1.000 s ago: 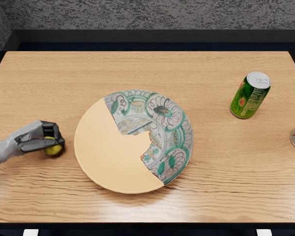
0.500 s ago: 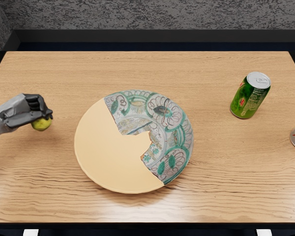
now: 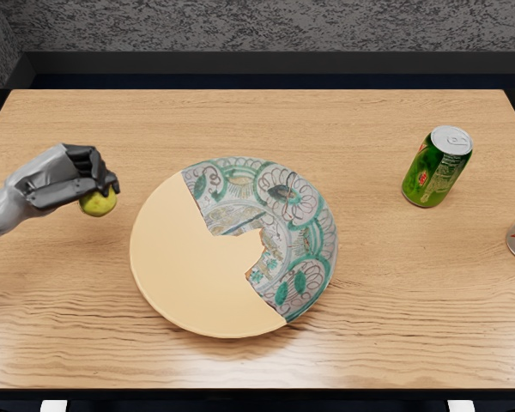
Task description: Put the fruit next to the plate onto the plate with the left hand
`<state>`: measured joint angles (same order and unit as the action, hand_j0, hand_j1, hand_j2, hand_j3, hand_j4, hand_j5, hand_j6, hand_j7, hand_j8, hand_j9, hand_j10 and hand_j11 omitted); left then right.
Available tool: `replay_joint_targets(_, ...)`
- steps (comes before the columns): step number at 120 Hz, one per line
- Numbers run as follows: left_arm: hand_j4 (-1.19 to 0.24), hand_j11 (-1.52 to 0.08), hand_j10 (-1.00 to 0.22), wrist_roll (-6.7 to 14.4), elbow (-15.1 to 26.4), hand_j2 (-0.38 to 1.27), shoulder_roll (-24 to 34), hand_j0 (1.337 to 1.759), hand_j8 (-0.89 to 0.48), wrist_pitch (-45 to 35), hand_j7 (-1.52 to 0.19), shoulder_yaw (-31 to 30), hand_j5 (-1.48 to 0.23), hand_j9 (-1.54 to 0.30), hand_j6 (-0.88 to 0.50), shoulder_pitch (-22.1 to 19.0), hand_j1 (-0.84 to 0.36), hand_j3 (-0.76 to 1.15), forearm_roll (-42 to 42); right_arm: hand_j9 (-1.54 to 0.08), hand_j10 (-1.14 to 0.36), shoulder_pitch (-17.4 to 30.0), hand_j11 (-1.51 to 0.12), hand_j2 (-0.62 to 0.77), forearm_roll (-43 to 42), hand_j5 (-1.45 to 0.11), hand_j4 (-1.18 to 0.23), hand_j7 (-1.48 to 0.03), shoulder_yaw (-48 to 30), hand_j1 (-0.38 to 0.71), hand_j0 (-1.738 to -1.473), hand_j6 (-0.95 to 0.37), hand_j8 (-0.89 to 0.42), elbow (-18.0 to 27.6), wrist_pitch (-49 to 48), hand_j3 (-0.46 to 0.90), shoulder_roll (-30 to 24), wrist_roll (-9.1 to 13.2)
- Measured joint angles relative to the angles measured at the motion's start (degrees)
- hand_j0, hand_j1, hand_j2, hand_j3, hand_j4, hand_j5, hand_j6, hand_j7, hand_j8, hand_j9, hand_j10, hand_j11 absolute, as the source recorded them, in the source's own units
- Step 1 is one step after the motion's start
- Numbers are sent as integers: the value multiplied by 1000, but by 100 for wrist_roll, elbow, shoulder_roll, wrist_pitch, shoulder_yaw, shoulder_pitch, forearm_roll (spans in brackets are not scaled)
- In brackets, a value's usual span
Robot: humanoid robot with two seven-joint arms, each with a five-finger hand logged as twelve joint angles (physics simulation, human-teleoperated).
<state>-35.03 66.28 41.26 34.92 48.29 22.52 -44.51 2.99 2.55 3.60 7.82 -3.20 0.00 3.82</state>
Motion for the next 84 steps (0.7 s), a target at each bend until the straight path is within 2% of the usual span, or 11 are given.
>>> replay_joint_targets(35, -859, -1156, -588, 0, 853, 172, -81, 1655, -856, 0, -1165, -154, -1162, -1177, -857, 30, -680, 0, -5, -31, -24, 0, -31, -5, 0, -31, -24, -31, 0, -320, -1658, -24, -24, 0, 0, 0, 0, -1)
replay_joint_targets(65, -859, -1156, -590, 1, 1190, 171, -266, 1654, -866, 3, -1165, -286, -1162, -1178, -858, 97, -682, 0, -4, -31, -24, 0, -31, -5, 0, -31, -24, -31, 0, -320, -1658, -24, -24, 0, 1, 0, 0, -2)
replay_joint_targets(84, -861, -1155, -588, 0, 1387, 169, -276, 1655, -865, 5, -1162, -626, -1159, -1178, -859, 217, -680, 0, -40, -31, -24, 0, -31, -5, 0, -31, -24, -31, 0, -320, -1658, -24, -24, 0, 2, 0, 0, -3)
